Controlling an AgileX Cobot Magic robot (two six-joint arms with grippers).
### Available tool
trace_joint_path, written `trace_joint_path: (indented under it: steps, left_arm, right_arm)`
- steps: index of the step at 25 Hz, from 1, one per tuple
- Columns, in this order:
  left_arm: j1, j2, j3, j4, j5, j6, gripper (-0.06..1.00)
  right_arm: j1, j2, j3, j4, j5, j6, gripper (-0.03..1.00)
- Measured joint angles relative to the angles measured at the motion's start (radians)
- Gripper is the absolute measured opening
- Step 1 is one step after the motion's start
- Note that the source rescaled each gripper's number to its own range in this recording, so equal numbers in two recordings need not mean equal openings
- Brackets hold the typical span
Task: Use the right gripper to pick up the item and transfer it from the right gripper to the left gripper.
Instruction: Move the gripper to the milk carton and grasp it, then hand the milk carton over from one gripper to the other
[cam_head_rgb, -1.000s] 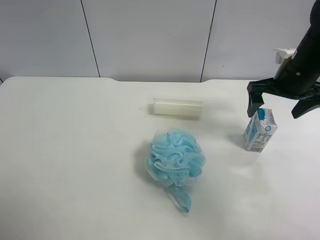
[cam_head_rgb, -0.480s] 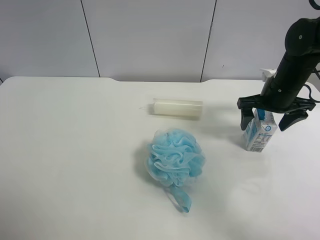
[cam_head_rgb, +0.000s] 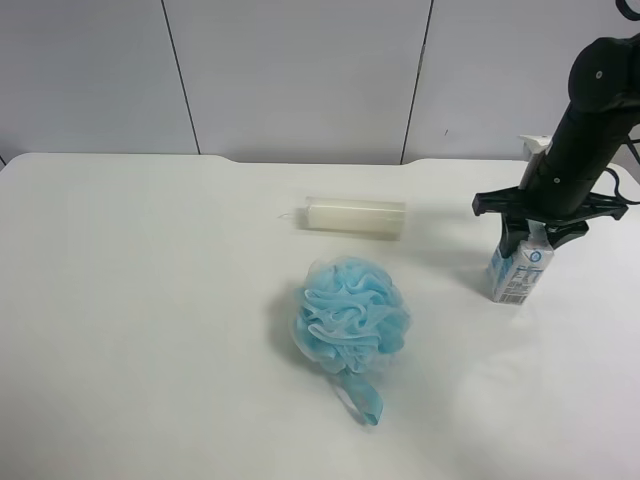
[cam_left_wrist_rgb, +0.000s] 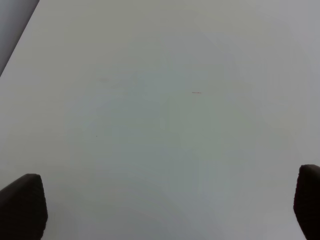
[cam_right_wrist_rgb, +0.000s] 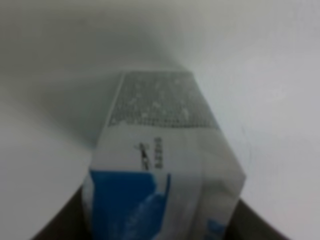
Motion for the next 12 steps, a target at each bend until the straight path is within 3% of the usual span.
trace_joint_path:
  steps: [6,12]
  left_arm:
    - [0.0,0.0,0.0,0.0,0.0,0.0,1.0]
    - [0.0,0.0,0.0,0.0,0.0,0.0,1.0]
  right_arm:
    - [0.0,0.0,-0.003,0.006,-0.011,0.0,0.0]
    - [0.0,-0.039,-0.092,0.02,0.084,-0.019,0.0]
